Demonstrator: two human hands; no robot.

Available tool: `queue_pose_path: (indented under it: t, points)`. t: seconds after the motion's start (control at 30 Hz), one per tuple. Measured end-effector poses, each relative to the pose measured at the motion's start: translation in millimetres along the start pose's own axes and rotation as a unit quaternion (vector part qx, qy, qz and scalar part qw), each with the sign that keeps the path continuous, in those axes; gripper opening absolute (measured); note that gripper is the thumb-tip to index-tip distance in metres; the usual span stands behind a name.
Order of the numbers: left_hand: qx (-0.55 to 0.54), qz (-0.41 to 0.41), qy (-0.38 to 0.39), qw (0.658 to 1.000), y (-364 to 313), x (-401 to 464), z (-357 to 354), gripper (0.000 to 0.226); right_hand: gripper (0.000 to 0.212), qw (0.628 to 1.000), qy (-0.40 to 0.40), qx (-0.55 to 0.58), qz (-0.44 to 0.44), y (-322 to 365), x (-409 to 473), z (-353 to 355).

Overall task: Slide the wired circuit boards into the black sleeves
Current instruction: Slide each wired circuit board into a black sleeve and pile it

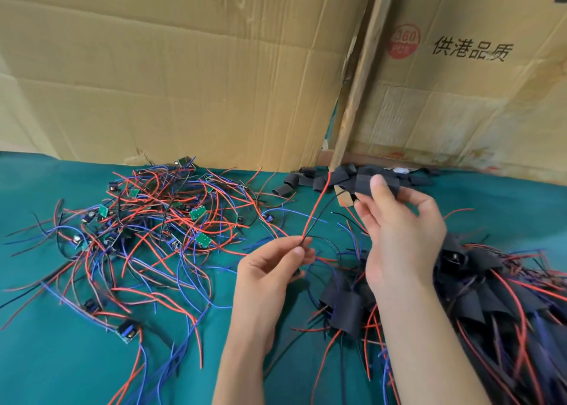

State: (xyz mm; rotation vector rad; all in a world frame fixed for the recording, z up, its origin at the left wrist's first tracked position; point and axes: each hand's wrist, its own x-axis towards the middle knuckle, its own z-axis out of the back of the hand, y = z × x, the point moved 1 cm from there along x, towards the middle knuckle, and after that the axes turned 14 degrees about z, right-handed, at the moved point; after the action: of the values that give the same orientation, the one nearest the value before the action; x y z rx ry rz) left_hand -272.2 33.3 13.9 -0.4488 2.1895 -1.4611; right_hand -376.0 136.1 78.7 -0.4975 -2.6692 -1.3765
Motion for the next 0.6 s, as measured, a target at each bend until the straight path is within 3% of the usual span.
queue_pose_path:
  t: [0.17, 0.6]
  points:
    - [0.021, -0.008, 0.0, 1.0, 2, 1, 0, 0.02, 0.026, 0.999, 0.021, 0.007, -0.033, 2, 5, 3]
    - [0.039, -0.014, 0.012, 0.999, 0, -1, 0, 0.033, 0.029, 0.991, 0.058, 0.005, -0.122, 7, 14, 9]
